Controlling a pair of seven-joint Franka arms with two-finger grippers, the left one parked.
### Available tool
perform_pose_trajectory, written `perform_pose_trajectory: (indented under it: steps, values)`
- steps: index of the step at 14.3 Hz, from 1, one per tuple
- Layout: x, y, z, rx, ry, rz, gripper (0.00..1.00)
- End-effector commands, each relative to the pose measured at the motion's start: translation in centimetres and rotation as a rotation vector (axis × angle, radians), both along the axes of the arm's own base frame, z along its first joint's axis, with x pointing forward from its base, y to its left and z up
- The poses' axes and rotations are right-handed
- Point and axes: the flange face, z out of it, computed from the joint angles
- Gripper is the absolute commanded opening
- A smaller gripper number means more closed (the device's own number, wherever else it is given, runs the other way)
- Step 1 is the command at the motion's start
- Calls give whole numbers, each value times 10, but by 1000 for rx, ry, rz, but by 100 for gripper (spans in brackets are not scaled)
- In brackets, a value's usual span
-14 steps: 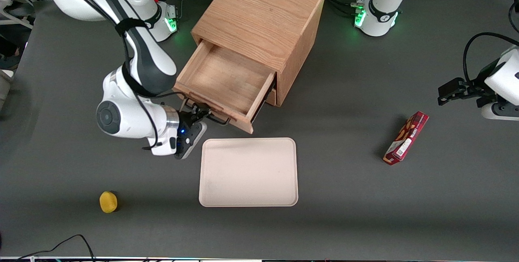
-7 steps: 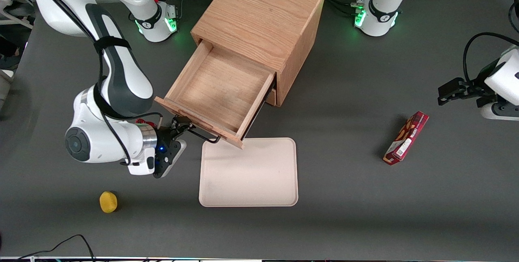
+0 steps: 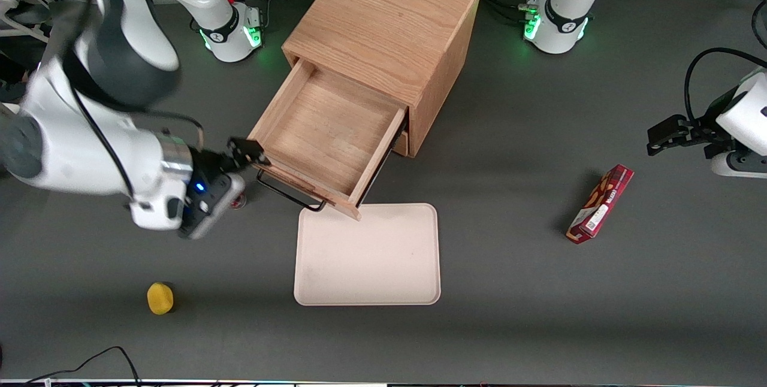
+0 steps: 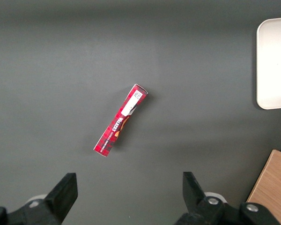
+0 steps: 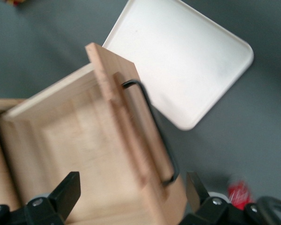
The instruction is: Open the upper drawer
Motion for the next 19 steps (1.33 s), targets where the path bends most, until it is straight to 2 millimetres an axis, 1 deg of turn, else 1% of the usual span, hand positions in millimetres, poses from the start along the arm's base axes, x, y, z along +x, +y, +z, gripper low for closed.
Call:
perform_pose_trajectory:
  steps: [1, 2, 3, 4, 5, 6, 7, 8, 9, 10, 11, 12, 13, 14, 15, 16, 18, 19]
  values:
    - [-34, -12, 49, -123, 12, -170, 100]
    - [-43, -23, 65, -156, -1, -202, 100]
    - [-48, -41, 77, -224, -30, -253, 100]
    - [-58, -57, 92, -309, -53, -323, 100]
    - [-64, -67, 102, -326, -51, -398, 100]
    - [-79, -79, 119, -336, -38, -471, 100]
    - [-95, -92, 116, -366, 8, -524, 100]
    - [-112, -105, 119, -366, 0, -560, 100]
    - [-125, -122, 112, -364, -2, -591, 100]
    - [-143, -135, 105, -348, -29, -618, 100]
    - [-162, -142, 88, -331, -58, -635, 100]
    - [-177, -145, 71, -316, -87, -648, 100]
    - [-185, -153, 54, -299, -114, -669, 100]
    - [-186, -171, 44, -283, -122, -705, 100]
    - [-182, -175, 44, -292, -130, -699, 100]
    - [-174, -178, 51, -294, -144, -706, 100]
    - [-144, -182, 64, -307, -128, -727, 100]
    - [-135, -191, 71, -317, -100, -734, 100]
